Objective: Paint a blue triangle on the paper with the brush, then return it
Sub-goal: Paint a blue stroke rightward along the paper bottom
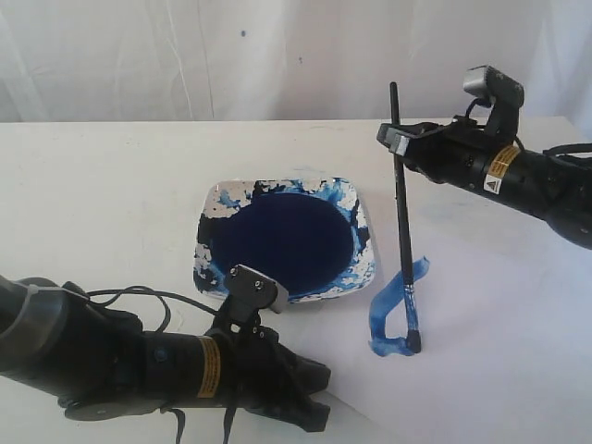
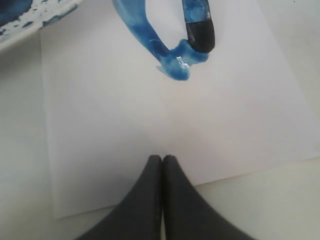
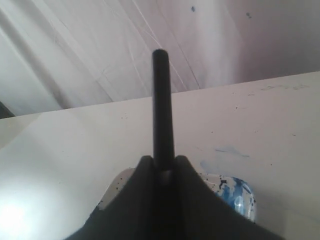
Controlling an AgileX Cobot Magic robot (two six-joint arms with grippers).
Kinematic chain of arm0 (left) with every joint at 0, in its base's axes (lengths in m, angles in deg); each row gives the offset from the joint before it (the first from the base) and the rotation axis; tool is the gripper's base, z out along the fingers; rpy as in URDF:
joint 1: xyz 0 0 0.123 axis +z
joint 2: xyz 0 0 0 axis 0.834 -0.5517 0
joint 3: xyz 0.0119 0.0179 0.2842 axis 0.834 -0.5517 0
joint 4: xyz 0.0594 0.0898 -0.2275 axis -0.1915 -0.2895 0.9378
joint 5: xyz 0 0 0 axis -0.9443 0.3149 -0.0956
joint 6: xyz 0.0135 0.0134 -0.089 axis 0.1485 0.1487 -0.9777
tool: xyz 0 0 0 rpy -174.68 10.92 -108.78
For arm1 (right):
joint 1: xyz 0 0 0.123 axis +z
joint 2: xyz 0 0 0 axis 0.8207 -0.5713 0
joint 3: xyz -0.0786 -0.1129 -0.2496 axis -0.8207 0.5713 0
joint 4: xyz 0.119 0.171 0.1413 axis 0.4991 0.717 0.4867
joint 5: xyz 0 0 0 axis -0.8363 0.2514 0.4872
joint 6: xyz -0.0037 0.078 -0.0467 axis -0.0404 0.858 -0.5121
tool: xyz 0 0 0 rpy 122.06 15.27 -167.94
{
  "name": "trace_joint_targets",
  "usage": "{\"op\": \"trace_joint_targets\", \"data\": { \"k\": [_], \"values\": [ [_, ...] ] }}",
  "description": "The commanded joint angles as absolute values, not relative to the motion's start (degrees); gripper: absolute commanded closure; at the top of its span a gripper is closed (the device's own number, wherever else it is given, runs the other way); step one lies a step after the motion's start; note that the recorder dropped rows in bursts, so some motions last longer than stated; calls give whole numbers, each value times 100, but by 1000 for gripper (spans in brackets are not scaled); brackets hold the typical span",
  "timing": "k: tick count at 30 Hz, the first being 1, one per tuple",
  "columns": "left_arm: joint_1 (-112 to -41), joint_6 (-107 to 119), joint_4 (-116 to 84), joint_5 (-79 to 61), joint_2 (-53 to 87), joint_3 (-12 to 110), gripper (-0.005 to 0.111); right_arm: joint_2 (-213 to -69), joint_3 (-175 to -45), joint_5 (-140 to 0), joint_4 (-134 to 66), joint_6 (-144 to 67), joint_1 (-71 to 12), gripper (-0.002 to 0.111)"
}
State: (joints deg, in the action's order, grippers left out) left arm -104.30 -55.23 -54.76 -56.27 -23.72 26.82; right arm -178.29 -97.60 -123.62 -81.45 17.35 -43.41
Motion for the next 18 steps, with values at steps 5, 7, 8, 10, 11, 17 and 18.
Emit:
{"op": "trace_joint_targets", "data": {
  "k": [5, 7, 8, 10, 11, 17, 18],
  "values": [
    [-10457, -5548, -5762, -5110, -2421, 2617, 107, -17557, -9736, -11695, -8251, 1532, -4385, 108],
    [-10457, -5548, -5762, -5110, -2421, 2617, 107, -17521, -9736, -11543, -8251, 1464, -4385, 108],
    [-10457, -5559, -5762, -5110, -2421, 2617, 107, -17497, -9736, -11458, -8251, 1457, -4385, 108],
    [-10457, -5559, -5762, -5110, -2421, 2617, 107, -17455, -9736, -11328, -8251, 1356, -4385, 108],
    [-10457, -5559, -5762, -5110, -2421, 2617, 107, -17427, -9736, -11250, -8251, 1348, -4392, 108],
    [-10457, -5559, -5786, -5110, -2421, 2617, 107, -17349, -9736, -11005, -8241, 1208, -4550, 108],
    [-10457, -5559, -5786, -5110, -2421, 2617, 107, -17340, -9736, -10931, -8241, 1171, -4601, 108]
  ]
}}
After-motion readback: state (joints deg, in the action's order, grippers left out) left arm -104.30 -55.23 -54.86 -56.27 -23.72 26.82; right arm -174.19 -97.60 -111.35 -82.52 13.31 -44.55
